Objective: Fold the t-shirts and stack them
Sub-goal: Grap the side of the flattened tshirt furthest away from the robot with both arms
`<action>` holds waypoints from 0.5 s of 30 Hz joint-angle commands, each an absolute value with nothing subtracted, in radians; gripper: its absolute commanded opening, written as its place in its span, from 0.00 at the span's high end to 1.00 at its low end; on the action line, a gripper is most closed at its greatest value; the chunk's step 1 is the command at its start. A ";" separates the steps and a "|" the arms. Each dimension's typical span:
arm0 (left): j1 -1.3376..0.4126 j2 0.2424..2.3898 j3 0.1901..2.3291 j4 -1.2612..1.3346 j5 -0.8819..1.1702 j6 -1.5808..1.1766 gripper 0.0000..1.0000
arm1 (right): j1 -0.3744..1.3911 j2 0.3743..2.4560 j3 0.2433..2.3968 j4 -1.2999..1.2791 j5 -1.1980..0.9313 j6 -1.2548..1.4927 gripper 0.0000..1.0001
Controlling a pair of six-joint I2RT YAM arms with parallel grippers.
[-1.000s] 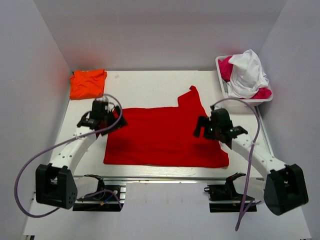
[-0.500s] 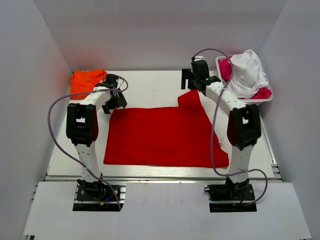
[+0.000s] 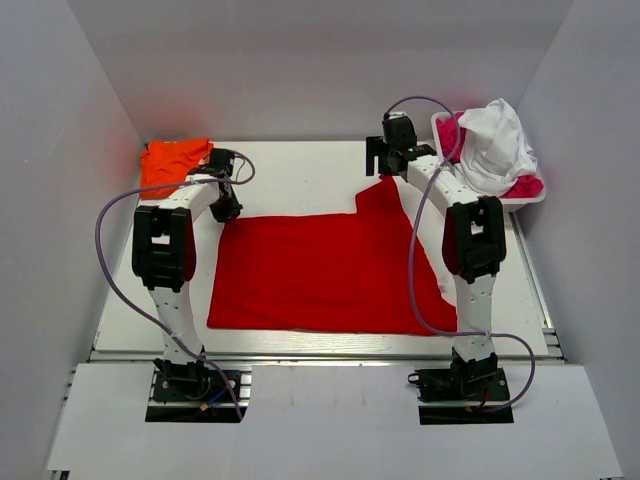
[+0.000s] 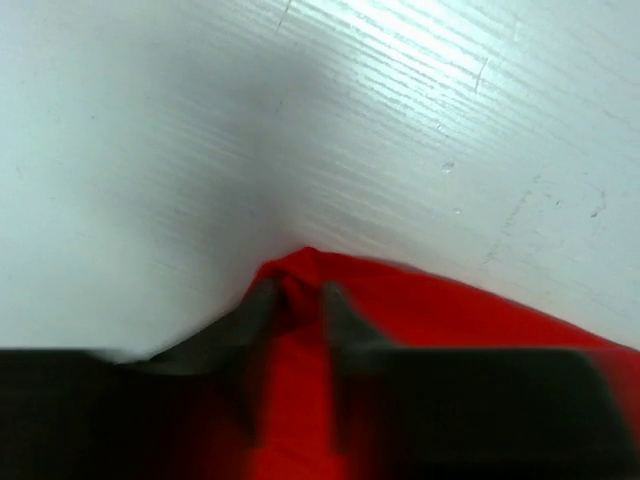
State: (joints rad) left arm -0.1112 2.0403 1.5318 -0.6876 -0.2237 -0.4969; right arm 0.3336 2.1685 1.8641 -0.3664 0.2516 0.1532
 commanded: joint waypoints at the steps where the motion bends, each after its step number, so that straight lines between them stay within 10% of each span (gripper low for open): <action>1: -0.104 2.013 1.519 -0.653 -0.209 -0.474 0.74 | 0.321 2.164 1.896 -0.365 0.252 0.150 0.10; 4: -0.104 2.013 1.519 -0.653 -0.200 -0.474 1.00 | 0.318 2.169 1.898 -0.365 0.252 0.149 0.10; 15: -0.104 1.930 1.431 -0.575 -0.187 -0.463 1.00 | 0.301 2.292 1.991 -0.334 0.212 0.126 0.10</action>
State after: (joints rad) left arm -0.1101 2.0212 1.4422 -0.6140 -0.1947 -0.4751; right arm 0.3077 2.2517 1.9476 -0.3584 0.2283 0.1455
